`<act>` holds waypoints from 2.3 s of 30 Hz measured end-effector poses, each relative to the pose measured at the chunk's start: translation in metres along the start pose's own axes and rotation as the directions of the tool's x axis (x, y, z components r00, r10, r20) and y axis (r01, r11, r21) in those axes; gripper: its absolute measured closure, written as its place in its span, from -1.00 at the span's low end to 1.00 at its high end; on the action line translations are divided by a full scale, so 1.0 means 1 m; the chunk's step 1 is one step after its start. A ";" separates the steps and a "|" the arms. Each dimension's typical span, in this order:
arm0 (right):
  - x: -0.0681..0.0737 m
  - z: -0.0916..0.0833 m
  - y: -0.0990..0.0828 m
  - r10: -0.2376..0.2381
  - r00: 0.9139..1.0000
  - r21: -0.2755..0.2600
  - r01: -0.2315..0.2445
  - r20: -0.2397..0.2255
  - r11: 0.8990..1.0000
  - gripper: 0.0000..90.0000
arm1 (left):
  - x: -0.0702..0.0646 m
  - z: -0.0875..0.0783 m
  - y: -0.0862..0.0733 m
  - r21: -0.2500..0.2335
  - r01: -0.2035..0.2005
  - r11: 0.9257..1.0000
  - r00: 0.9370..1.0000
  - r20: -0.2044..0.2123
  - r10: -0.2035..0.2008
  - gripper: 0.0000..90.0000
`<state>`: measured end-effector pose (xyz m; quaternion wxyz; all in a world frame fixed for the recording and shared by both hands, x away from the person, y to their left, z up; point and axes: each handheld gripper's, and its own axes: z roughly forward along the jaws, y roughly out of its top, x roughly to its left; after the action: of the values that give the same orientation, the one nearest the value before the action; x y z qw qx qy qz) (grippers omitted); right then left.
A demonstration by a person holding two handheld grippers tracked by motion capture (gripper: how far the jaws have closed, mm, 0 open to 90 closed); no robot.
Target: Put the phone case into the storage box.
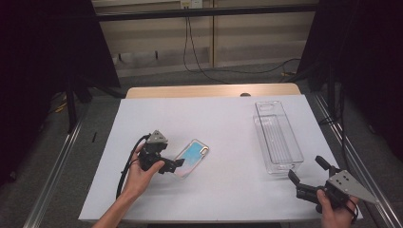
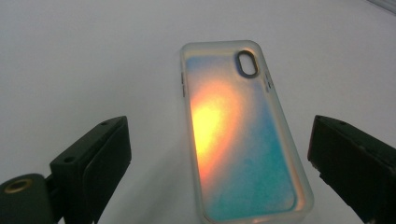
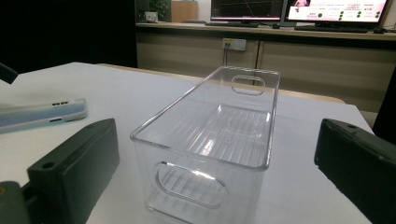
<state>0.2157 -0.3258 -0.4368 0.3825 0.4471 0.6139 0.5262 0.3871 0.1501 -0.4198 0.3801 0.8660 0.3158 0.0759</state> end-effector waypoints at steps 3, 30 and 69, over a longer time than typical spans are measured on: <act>0.000 0.000 0.000 0.000 1.000 0.001 0.000 0.000 1.000 -1.00 | 0.000 0.001 0.004 0.025 0.012 1.000 1.000 0.025 -0.013 -0.86; 0.001 0.001 -0.001 -0.004 1.000 0.009 0.004 -0.005 1.000 -1.00 | -0.007 0.045 0.029 0.181 0.003 0.983 0.999 0.033 -0.009 -0.82; 0.003 0.001 0.000 -0.007 1.000 0.007 0.007 -0.010 1.000 -1.00 | -0.026 0.064 0.025 0.290 -0.026 0.957 0.996 -0.075 0.050 -0.82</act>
<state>0.2160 -0.3225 -0.4373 0.3796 0.4436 0.6192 0.5251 0.4028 0.0828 -0.4440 0.2347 0.9144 0.3221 0.0716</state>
